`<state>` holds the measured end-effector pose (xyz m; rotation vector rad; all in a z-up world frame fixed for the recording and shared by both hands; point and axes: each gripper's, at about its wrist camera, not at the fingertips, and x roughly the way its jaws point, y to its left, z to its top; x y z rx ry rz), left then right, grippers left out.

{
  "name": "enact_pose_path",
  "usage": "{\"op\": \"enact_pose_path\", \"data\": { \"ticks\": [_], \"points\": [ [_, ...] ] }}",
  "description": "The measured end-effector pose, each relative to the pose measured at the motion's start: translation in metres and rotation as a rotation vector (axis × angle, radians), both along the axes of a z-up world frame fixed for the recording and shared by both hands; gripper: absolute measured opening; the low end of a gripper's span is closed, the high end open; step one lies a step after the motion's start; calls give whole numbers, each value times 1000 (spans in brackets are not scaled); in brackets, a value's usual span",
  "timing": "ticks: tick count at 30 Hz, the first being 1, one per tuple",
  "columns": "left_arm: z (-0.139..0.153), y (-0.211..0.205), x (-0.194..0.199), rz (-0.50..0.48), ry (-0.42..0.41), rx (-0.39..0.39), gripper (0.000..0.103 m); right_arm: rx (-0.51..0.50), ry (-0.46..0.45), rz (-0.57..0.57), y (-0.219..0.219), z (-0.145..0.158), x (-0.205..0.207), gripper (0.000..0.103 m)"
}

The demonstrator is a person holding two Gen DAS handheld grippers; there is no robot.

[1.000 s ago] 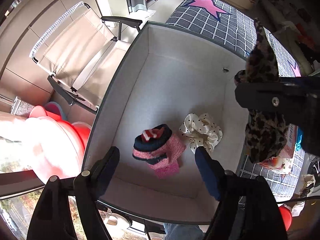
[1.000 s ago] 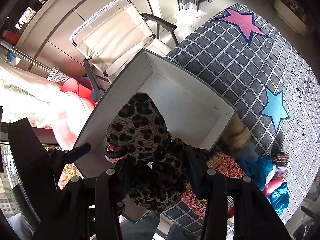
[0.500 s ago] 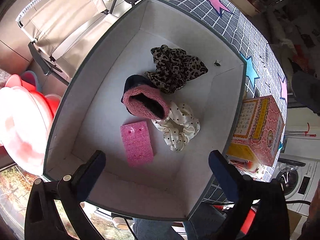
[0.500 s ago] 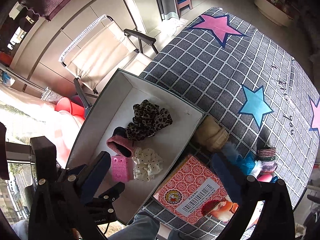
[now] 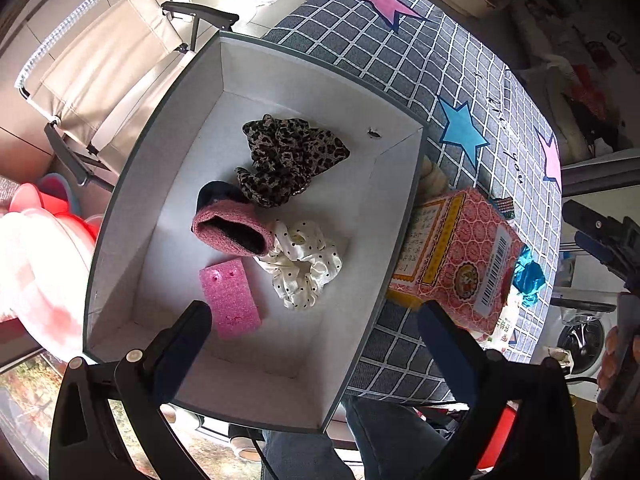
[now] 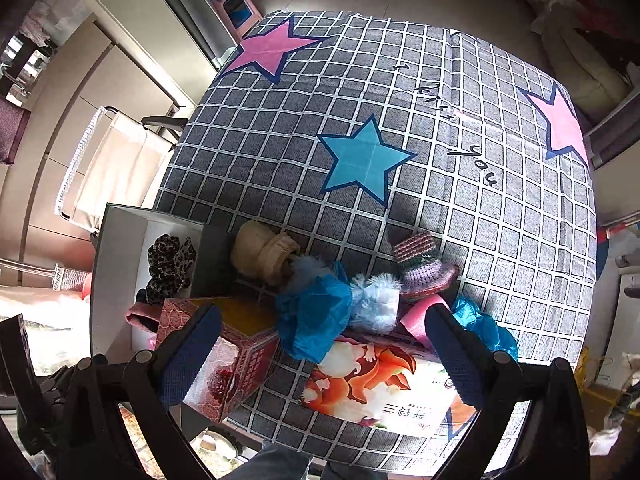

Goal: Organize soft objects
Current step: 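Move both grippers back to the pile of soft items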

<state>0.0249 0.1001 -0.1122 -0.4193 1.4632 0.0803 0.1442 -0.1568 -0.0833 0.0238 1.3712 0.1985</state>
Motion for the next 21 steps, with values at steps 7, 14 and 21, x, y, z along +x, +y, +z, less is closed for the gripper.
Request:
{"op": "enact_pose_path", "data": {
  "ticks": [7,14,21],
  "points": [
    [16,-25,18,-22,-22,34,103,-48,112,-112,-65,-47,5,102],
    [14,-46,30,-41,8,66,103,179,218,-89,-58,-73,7,102],
    [16,-55,33,-33,26,100,103,363,342,-148,-38,-100,23,102]
  ]
}}
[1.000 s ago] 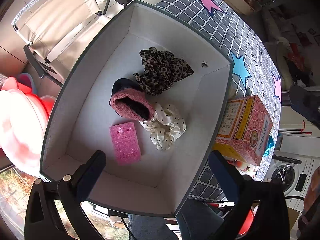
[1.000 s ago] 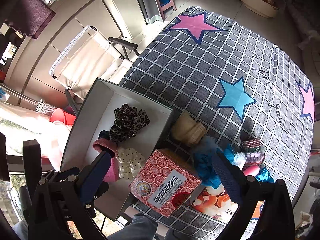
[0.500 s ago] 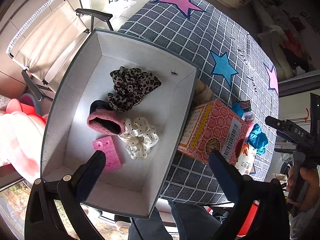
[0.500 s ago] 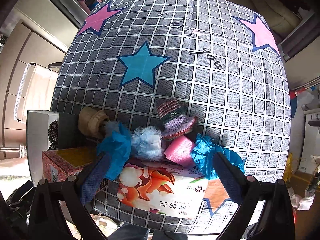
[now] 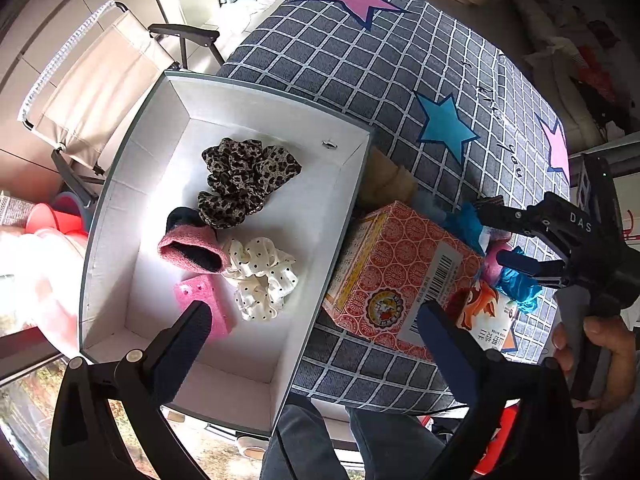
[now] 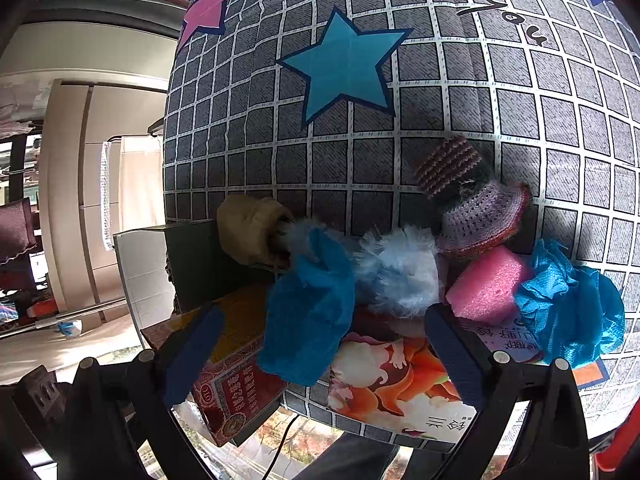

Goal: Organize soft objects
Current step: 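Move both grippers back to the pile of soft items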

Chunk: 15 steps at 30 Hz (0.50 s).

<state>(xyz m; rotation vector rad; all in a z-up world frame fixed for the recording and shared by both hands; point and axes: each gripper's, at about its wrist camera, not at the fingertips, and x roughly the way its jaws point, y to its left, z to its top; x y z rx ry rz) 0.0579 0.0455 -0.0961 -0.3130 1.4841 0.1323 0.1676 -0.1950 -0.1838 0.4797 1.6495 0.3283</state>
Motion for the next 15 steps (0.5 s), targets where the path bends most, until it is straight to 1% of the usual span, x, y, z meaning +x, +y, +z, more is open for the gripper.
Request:
{"op": "enact_pose_path", "data": {
  "ticks": [2,4,5,7,10,12,15],
  "points": [
    [1,-1,2,0,3,15,103,23,23,13,9,-7,2,91],
    [2,-2,5,0,6,21,103,66,70,7,16,-17,2,60],
    [3,-3,7,-2,6,24,103,81,97,1,18,-23,1,52],
    [5,-7,12,-11,5,28,103,89,136,-8,19,-31,0,31],
    [10,-16,21,-32,-3,33,103,124,112,-55,4,-28,5,26],
    [13,-25,29,-49,-11,26,103,149,77,-104,-15,-19,13,19],
    [16,-45,46,-85,-27,7,103,154,11,-184,-54,-1,28,19]
  ]
}}
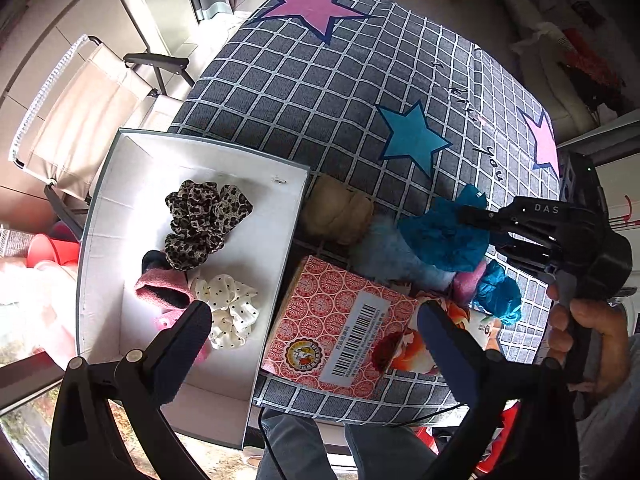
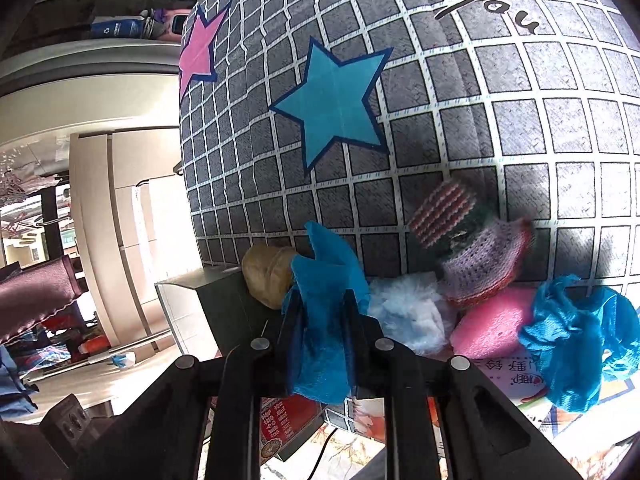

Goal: Organize soft objects
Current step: 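Move both grippers back to the pile of soft items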

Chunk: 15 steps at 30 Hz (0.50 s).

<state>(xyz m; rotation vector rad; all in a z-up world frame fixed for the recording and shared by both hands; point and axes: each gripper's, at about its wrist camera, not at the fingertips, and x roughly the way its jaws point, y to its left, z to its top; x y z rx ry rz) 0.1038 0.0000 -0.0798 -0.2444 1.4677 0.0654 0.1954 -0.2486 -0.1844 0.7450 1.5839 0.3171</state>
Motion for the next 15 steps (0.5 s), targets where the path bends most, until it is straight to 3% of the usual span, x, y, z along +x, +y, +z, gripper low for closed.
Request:
{"op": "enact_pose_path", "data": {
  "ticks": [5,9,11,12,15],
  "points": [
    [-3,-46,29,-77,3,-37,103,-107,-72,-131,-78,23,13,19],
    [-19,-93,54,-169,25,-21,103,-242,-82,-166,-129,20,12,22],
    [-37,-116,70,-196,63,-33,103,-301,-50,-164,-147,10,6,56],
    [-48,-125,77,-199,86,-49,103,-327,-39,-167,-155,6,1,79],
    [-85,-151,97,-198,179,-79,103,-366,-33,-152,-171,-2,-13,80]
  ]
}}
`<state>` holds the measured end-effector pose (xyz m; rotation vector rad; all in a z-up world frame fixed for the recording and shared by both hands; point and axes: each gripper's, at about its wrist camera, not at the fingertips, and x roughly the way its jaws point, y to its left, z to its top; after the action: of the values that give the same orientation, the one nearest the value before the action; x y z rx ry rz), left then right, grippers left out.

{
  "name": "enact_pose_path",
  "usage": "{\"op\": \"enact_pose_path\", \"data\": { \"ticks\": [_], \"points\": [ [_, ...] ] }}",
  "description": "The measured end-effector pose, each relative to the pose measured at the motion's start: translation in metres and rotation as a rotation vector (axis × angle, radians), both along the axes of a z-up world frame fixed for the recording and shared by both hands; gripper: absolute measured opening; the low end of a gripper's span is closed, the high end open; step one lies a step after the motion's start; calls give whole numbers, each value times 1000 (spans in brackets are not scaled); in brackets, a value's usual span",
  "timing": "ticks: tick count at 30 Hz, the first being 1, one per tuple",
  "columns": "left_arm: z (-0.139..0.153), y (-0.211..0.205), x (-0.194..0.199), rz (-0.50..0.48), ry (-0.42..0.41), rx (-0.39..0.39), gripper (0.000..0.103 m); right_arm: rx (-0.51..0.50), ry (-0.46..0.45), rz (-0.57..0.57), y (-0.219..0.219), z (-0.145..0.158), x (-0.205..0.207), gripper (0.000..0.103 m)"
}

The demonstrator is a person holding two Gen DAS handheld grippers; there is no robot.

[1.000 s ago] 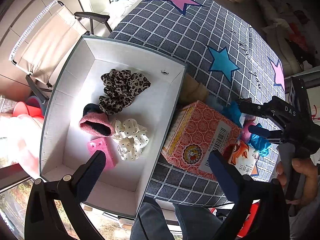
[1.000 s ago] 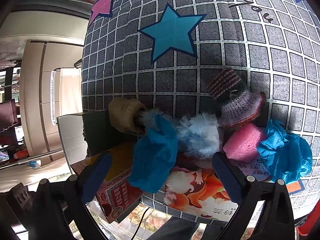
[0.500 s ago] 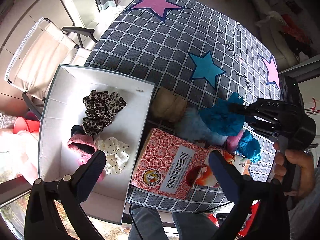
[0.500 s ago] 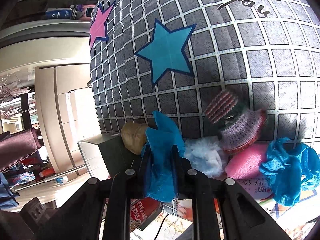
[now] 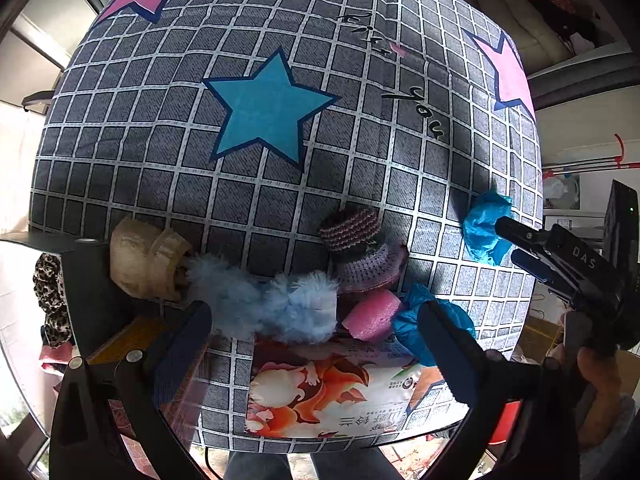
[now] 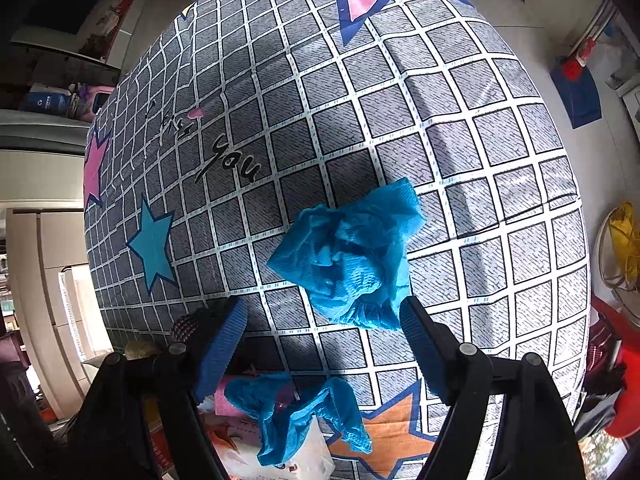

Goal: Organize soft objects
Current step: 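Move both grippers back to the pile of soft items, then grasp the blue plastic bag with the right gripper while the left reaches the purple knit hat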

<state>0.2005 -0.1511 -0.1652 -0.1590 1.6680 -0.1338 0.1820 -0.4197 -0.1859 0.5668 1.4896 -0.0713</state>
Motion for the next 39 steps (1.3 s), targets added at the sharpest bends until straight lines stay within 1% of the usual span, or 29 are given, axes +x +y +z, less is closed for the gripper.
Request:
{"op": "enact_pose_path", "data": {
  "ticks": [3,5,8,12,16,18,20,22,23,25,26,27,29,32,33,34,35,36,37,38,39],
  "points": [
    [-32,-18,14,2,72,20,103,-55,-3,46,-3,-2,-8,80],
    [-45,-26,19,9,94,49,103,-108,-22,83,-6,-1,-9,80],
    [-60,-41,26,-16,111,84,103,-188,-46,139,-7,-2,-8,80],
    [-81,-59,32,-44,149,109,103,-195,-20,188,-6,-20,0,80],
    [-97,-67,37,-45,180,131,103,-186,-37,218,0,-33,9,80],
    [-105,-69,39,-51,192,157,103,-184,-35,245,6,-40,15,80],
    [-111,-71,38,-49,204,171,103,-195,-37,272,10,-46,19,85],
    [-110,-75,38,-51,187,177,103,-221,-42,298,15,-49,22,91],
    [-110,-74,38,-45,186,175,103,-230,-45,303,16,-49,22,92],
    [-110,-76,37,-37,187,173,103,-227,-49,295,14,-51,22,96],
    [-109,-76,42,-30,189,173,103,-224,-48,293,14,-52,23,97],
    [-108,-73,43,-22,191,171,103,-218,-45,285,14,-53,24,102],
    [-107,-69,43,-10,197,171,103,-202,-35,268,11,-54,28,103],
    [-113,-51,48,-9,220,170,103,-201,-6,278,10,-58,38,103],
    [-114,-49,47,-3,234,169,103,-208,-3,286,11,-58,47,100],
    [-119,-46,47,2,244,166,103,-223,-12,304,13,-57,50,91],
    [-121,-46,44,1,241,166,100,-230,-30,330,22,-55,55,85],
    [-119,-47,42,-6,228,167,96,-224,-47,354,29,-53,58,71],
    [-116,-49,41,-17,213,169,93,-211,-59,371,35,-51,61,54],
    [-111,-52,40,-33,194,170,84,-183,-67,378,37,-50,64,44],
    [-107,-54,40,-51,172,171,70,-154,-68,372,39,-49,66,35]
  ]
}}
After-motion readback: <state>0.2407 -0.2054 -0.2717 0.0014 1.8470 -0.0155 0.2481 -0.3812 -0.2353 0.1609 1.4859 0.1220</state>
